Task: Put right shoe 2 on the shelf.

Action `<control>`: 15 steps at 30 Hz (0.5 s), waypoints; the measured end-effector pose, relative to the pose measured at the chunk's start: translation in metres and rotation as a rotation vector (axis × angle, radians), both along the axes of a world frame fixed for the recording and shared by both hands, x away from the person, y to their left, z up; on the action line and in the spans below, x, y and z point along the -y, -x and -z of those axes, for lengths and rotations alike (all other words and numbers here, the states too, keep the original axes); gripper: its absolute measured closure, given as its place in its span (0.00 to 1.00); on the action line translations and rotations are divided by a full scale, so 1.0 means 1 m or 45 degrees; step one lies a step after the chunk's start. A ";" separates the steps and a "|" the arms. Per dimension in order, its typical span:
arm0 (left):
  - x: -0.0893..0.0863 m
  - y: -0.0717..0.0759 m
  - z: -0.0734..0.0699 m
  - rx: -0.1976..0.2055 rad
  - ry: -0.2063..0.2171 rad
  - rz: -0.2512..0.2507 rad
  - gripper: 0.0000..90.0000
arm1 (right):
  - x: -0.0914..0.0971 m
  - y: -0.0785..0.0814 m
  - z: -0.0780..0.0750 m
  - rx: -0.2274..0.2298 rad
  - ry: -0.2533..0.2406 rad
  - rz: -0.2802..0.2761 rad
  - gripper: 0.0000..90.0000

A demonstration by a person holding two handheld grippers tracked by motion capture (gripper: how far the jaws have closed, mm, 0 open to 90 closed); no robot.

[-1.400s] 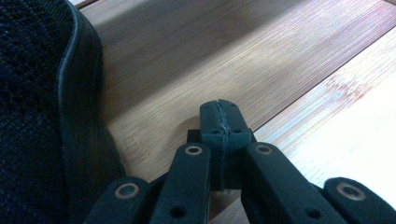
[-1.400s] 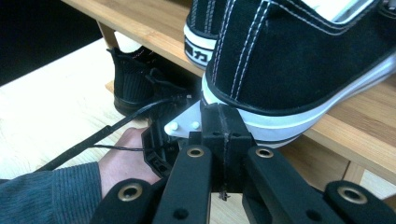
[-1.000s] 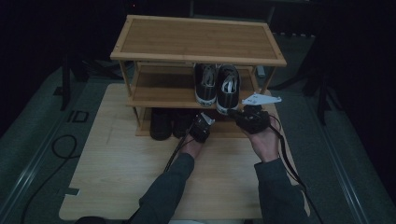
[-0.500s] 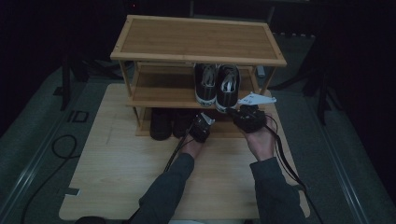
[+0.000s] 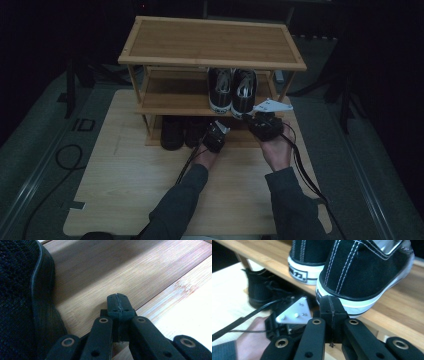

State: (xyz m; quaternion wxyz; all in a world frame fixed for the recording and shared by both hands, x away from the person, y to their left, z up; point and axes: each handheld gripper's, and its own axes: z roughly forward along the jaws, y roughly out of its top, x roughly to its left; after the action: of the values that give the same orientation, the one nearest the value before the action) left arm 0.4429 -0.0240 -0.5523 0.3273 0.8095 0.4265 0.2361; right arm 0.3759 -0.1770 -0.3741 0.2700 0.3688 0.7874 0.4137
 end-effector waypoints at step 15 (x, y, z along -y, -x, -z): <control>0.000 0.000 0.000 -0.002 0.002 -0.003 1.00 | -0.006 -0.003 0.000 0.040 0.030 0.059 1.00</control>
State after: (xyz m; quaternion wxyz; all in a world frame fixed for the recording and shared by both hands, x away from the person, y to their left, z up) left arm 0.4429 -0.0238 -0.5523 0.3273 0.8089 0.4279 0.2354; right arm 0.3791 -0.1710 -0.3744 0.2962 0.3773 0.7790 0.4039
